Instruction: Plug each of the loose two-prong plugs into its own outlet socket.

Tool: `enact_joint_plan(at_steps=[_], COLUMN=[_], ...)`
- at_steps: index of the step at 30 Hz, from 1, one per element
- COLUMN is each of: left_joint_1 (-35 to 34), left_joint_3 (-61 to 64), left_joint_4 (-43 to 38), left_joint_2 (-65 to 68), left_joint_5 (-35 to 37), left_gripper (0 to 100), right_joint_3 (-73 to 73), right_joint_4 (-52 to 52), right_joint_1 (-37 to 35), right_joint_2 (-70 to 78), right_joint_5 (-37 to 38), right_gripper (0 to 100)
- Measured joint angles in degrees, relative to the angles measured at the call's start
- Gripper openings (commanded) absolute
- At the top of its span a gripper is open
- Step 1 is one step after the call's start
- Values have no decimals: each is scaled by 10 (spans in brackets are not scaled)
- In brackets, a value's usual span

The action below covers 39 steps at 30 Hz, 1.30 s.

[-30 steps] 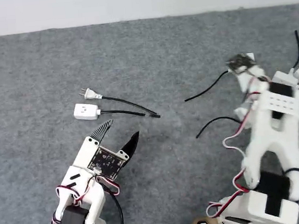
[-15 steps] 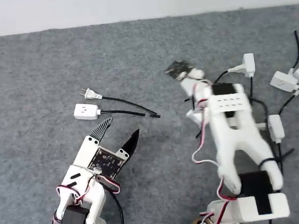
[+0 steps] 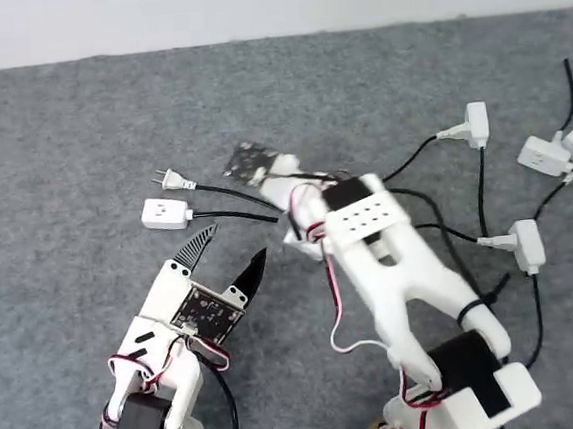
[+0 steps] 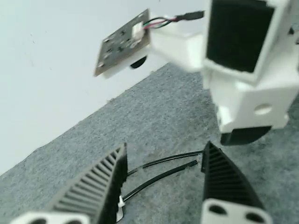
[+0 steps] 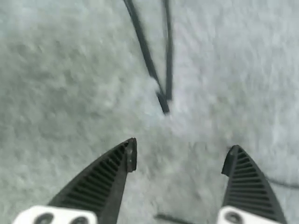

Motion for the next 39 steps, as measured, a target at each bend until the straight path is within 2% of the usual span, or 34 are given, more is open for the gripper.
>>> enact_joint_plan(at_steps=[4,11,18,23,27,32,39], left_joint_1=[0,-30,-135,-157,-190,-236,-310], left_joint_3=[0,-3,-72,-112,-120,-145,-200], left_joint_4=[0,0,13,47,48,48,98], left_joint_2=[0,0,0,0,0,0,0], left_joint_5=[-2,13,110,131,134,134,134], left_gripper=[254,254,254,254,254,254,254], right_joint_3=[0,0,-29,-112,-203,-341,-503], right_joint_4=[-35,-82,-88,-84,-42,5,33], right_joint_1=[-34,-42,-66,-84,-105,-135,-175], right_joint_2=[0,0,61,151,224,301,425], right_joint_5=[-19,-42,-59,-62,-62,-76,-69], right_gripper=[288,288,288,289,293,376,379])
